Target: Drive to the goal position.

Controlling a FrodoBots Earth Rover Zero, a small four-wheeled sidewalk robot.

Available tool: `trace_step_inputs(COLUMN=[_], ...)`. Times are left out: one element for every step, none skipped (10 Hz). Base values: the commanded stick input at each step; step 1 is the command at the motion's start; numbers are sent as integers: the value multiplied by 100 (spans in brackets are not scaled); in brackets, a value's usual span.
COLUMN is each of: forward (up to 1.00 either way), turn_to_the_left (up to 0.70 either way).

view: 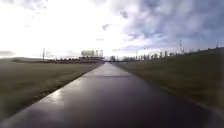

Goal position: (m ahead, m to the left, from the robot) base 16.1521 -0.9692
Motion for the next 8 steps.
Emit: trace_step_inputs(forward=[100,100,100,100,100,100,100,100], turn_to_the_left=[0,0,0,0,0,0,0,0])
